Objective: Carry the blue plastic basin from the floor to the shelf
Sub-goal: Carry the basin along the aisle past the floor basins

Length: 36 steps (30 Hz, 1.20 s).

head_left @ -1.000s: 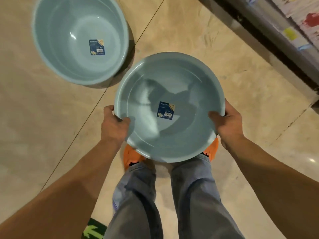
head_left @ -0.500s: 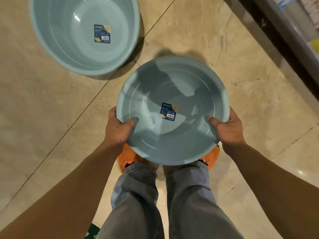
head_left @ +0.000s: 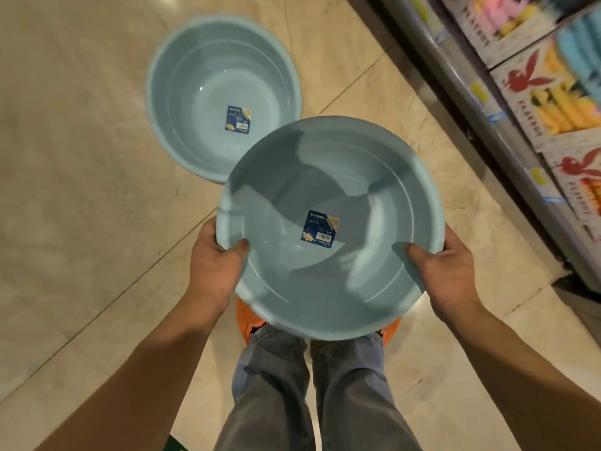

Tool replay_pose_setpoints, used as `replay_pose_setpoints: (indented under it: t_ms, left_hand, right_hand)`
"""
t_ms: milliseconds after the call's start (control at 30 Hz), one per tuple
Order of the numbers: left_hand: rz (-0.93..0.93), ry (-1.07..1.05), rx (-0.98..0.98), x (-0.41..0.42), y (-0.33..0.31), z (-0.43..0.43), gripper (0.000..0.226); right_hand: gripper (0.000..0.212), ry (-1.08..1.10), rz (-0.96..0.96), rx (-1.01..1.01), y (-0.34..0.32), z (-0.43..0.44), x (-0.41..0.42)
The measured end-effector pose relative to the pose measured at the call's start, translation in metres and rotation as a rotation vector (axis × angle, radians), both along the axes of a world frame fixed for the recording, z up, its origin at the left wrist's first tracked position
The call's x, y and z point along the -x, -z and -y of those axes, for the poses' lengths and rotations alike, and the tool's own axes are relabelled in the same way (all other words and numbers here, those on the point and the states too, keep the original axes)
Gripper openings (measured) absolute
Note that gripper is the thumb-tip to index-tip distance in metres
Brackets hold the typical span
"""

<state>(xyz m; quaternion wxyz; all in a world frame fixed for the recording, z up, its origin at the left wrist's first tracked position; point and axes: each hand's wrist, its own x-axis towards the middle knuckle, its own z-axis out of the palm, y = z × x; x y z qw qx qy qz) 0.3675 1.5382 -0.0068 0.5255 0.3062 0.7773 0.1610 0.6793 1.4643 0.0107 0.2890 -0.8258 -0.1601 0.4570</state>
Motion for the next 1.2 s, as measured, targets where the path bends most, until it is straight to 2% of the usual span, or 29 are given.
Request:
replay_pose_setpoints:
  t_ms: [267,500,833,1067,1200]
  left_hand:
    - [-0.013,-0.036,-0.063,0.048,-0.085,-0.087,0.034]
    - [-0.052,-0.142,-0.044,0.076,-0.09,-0.157,0.037]
    - [-0.06,-0.283,0.012,0.1,-0.017,-0.22,0.036]
    - [-0.002,-0.327,0.074,0.107,0.045,-0.241,0.049]
    - [-0.009,-0.303,0.108,0.103,0.069,-0.239,0.037]
  right_hand:
    - [0.051,-0.023,-0.016,-0.055,-0.076,-0.107,0.043]
    - [0.05,-0.118,-0.09,-0.061,-0.066,-0.206,0.077]
    - [0.049,-0.296,-0.058,0.036,-0.005,-0.322,0.102]
    - [0.046,-0.267,-0.012,0.075,0.057,-0.337,0.115]
    - [0.046,-0.196,-0.056,0.104,0.085,-0.329,0.115]
